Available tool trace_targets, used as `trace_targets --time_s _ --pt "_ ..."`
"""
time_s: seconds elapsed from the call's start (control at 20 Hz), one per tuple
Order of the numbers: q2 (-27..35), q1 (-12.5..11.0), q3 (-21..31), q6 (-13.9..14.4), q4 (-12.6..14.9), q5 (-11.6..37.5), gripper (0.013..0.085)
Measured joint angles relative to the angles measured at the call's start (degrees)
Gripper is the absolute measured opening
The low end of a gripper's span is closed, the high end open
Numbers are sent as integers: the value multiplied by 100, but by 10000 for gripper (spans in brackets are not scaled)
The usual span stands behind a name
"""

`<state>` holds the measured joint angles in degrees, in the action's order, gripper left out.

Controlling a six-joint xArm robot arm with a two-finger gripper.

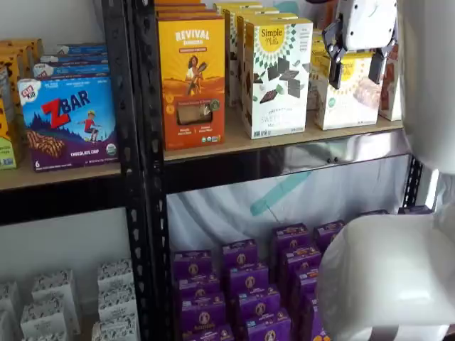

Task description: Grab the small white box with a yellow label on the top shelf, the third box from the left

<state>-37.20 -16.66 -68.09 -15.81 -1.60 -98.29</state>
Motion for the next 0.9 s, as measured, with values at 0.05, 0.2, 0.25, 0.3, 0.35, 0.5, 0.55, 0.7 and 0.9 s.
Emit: trace_targets --time_s 0.05,0.2,0.25,0.3,0.35,0.5,0.55,0.7,0.9 --pt "28 -14 -14 -16 5 9 850" --pt "69 -45 -31 -49 17 65 850" --pt "83 -63 -39 -64 7 77 850" --pt "92 -76 -45 -75 -3 81 850" --pt "103 -92 -52 -89 -21 85 850" --pt "112 -101 -62 -97 -33 99 850" --pt "113 -98 -65 -96 -27 101 850" --pt "124 -92 -77 -93 -8 77 850" --pt "117 -130 -68 -128 -22 68 850"
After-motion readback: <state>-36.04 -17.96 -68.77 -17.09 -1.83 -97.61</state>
